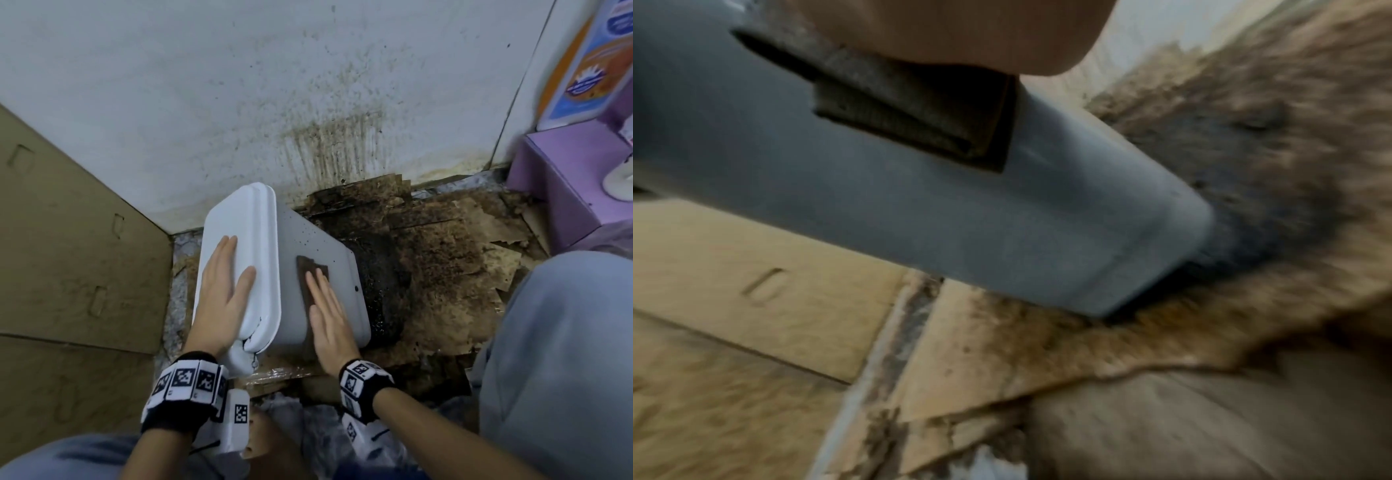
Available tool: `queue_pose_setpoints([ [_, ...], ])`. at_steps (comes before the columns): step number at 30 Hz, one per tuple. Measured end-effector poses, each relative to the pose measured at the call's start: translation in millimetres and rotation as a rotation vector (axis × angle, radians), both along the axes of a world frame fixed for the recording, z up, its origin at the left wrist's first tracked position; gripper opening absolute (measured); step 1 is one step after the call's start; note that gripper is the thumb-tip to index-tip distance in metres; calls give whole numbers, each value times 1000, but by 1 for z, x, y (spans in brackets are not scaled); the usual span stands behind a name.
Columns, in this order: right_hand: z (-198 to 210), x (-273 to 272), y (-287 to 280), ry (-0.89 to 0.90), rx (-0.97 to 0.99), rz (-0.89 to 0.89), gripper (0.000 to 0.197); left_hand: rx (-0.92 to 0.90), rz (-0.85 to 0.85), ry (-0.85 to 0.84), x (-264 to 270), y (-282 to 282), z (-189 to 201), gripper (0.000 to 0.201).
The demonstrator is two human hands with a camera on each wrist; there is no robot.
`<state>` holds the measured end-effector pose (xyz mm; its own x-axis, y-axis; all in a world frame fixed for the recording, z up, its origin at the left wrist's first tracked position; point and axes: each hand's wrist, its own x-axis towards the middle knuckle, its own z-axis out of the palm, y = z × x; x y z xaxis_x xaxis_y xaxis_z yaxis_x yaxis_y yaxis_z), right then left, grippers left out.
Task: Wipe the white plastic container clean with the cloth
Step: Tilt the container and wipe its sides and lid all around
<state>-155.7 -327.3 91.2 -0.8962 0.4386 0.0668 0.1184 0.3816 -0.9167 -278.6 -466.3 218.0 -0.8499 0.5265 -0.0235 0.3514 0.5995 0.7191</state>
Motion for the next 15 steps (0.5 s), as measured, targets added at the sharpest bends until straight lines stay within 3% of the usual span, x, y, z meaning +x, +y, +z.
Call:
queue_pose_setpoints([
  [5, -61, 14, 13, -236, -256, -195, 50, 16, 16, -23, -1, -2, 1, 62],
  [8, -54, 13, 14, -296, -384, -263, 50, 13, 16, -22, 0, -1, 2, 63],
  [15, -26, -5, -5, -278, -402, -322, 49, 2, 16, -16, 0, -1, 2, 62],
])
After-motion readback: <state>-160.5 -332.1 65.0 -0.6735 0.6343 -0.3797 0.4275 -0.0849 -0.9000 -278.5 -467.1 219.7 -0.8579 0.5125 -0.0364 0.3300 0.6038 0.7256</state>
